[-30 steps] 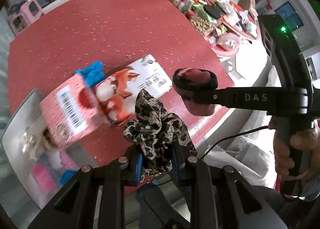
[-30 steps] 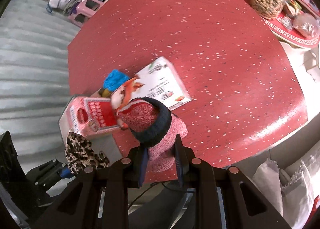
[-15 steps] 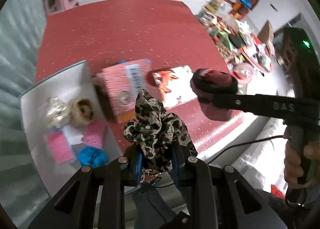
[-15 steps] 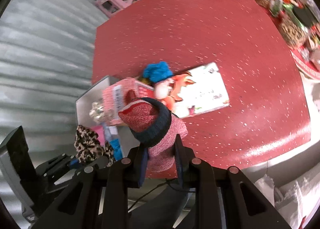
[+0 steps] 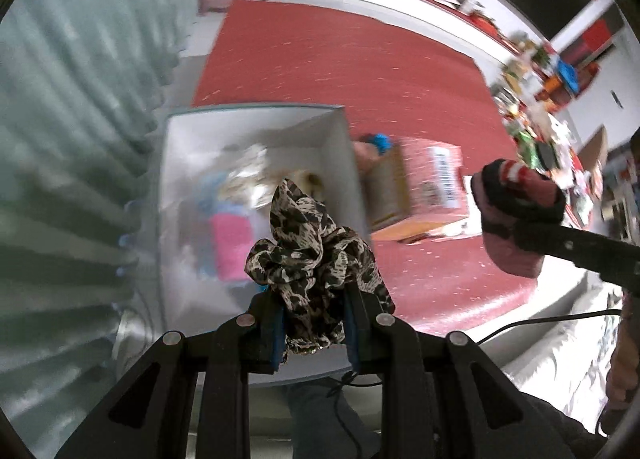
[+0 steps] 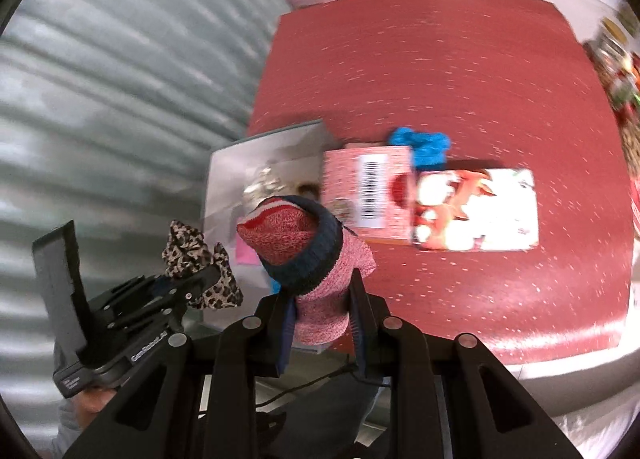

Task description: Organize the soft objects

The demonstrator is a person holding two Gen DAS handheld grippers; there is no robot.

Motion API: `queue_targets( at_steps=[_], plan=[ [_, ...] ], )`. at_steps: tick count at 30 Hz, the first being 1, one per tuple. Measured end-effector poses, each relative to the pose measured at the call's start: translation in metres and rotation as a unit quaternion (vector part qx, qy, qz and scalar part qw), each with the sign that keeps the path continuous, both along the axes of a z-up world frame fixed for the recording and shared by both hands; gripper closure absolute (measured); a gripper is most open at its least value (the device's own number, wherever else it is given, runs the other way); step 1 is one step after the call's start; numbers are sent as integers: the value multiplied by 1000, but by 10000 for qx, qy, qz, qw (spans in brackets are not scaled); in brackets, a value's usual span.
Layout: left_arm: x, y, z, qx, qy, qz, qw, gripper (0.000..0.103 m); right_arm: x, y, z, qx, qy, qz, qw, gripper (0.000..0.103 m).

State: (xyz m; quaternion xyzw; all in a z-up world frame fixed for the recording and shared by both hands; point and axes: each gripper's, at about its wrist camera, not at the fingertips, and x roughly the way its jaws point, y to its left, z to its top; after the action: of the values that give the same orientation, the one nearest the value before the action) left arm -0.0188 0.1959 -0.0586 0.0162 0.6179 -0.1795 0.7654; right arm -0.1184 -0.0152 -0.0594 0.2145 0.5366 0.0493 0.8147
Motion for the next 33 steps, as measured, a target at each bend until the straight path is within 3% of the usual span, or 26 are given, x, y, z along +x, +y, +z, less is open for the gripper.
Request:
queue_targets(
  at_steps=[11,25,33],
  plan=[
    [-15,34,-24,336,152,606,9975,77,47,75,-9,-288,60,1005,9945,78],
    [-16,37,-47,469,369,738,9955,77,64,106,-39,-489,381,1271,9899,78],
    [-12,37,-53,572,391,724,9950,77,67,109,-39,-574,419,1289,9891,78]
  ],
)
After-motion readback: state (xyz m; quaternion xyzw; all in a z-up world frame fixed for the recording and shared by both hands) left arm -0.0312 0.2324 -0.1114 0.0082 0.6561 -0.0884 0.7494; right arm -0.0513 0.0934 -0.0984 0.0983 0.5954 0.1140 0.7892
